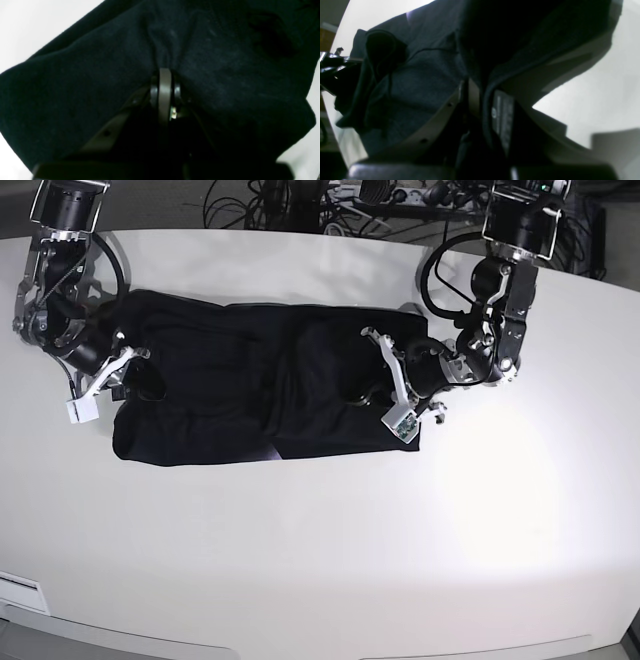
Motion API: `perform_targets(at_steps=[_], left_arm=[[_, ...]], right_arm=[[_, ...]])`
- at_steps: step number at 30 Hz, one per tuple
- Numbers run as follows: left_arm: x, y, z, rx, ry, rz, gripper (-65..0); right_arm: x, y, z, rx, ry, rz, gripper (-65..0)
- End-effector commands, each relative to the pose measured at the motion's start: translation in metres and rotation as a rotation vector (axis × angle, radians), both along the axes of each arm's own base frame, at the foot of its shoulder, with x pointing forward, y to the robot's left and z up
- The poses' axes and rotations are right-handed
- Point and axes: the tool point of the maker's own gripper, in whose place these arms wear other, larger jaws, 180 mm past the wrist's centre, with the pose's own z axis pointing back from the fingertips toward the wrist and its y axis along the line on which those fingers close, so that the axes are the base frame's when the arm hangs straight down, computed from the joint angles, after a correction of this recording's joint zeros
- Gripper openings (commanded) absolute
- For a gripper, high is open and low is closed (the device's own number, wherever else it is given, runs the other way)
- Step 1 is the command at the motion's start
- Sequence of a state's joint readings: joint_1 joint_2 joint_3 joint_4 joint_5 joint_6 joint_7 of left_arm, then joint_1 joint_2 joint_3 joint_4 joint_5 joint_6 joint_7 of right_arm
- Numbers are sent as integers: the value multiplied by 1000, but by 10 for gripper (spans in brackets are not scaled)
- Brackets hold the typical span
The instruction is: Fold the T-shirt properly
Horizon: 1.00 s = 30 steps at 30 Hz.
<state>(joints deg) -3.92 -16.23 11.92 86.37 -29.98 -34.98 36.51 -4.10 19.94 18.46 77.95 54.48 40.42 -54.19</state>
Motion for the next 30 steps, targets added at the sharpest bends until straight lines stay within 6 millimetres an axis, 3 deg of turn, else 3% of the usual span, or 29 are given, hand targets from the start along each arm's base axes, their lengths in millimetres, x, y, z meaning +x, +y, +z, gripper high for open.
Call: perform_targets(at_steps=[1, 3, 8, 11, 16, 19, 22, 30], left_arm=[[0, 5, -1, 50, 6, -21, -650], [6, 1, 14, 18, -22, -26, -638], [24, 6, 38, 20, -60, -23, -464], [36, 17, 48, 17, -86, 15, -452], [48, 38, 56, 11, -107, 87, -453], [48, 42, 56, 13, -106, 95, -453], [43, 42, 50, 13, -91, 95, -453], [23, 41, 31, 12, -34, 95, -453]], right_arm=[[0, -15, -3, -96, 28, 20, -650], [3, -27, -6, -177, 41, 30, -650], [12, -71, -2, -336, 60, -31, -650], [17, -99, 8, -419, 55, -86, -650], [25, -123, 30, -549, 28, -150, -650], [36, -116, 51, -557, -43, -156, -650], [45, -97, 76, -511, -119, -138, -650], [52, -26, 145, -294, -333, -5, -650]])
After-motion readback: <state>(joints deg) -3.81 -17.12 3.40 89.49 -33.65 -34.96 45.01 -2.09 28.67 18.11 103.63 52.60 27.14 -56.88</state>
